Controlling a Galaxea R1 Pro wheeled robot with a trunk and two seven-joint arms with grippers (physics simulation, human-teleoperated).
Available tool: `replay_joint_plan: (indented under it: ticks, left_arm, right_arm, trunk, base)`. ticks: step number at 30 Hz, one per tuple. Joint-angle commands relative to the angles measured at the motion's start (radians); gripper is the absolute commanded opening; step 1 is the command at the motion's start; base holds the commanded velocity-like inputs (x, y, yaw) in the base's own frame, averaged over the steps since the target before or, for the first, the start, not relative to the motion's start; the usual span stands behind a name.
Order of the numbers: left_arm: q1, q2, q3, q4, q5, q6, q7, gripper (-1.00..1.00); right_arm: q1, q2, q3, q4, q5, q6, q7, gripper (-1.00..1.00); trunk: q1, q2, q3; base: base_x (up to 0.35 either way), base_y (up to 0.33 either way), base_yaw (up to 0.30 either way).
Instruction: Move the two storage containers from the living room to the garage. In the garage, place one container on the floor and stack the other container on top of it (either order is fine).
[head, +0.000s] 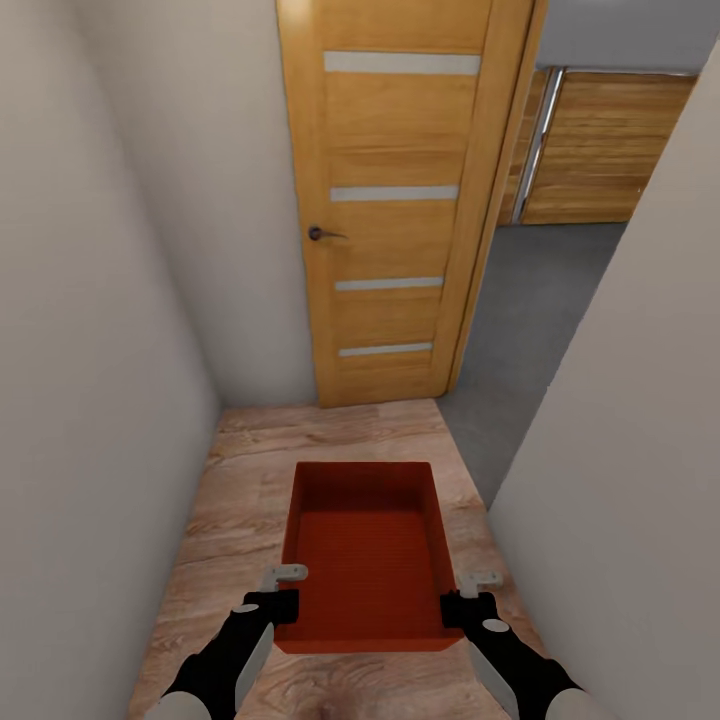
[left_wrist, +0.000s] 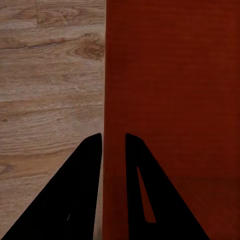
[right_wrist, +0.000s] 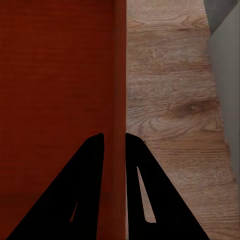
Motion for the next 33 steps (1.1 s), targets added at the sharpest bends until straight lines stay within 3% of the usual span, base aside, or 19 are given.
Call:
replay_joint_plan:
  ticks: [1,10,33]
  left_arm:
    - [0.0,0.001,0.009,-0.006,-0.019,0.007,0.006,-1.0]
    - [0.0,0.001,0.009,-0.006,-0.02,0.007,0.006,-1.0]
    - [0.0,0.001,0.009,-0.006,-0.021,0.007,0.007,-1.0]
  right_arm:
    - [-0.001,-0.026,-0.009,0.014,-0.014,-0.001,-0.016,-1.0]
    - [-0.001,-0.023,-0.009,0.014,-0.014,-0.001,-0.016,-1.0]
    - [-0.001,-0.024,-0.009,0.014,-0.016,-0.001,-0.017,-1.0]
  trunk:
    - [0.001,-0.001,-0.001]
    - [0.001,-0.001,-0.001]
    - [0.001,-0.001,-0.001]
  base:
    - [0.334,0.0,0.0]
    - [0.273,0.0,0.0]
    - [0.007,0.0,-0.202]
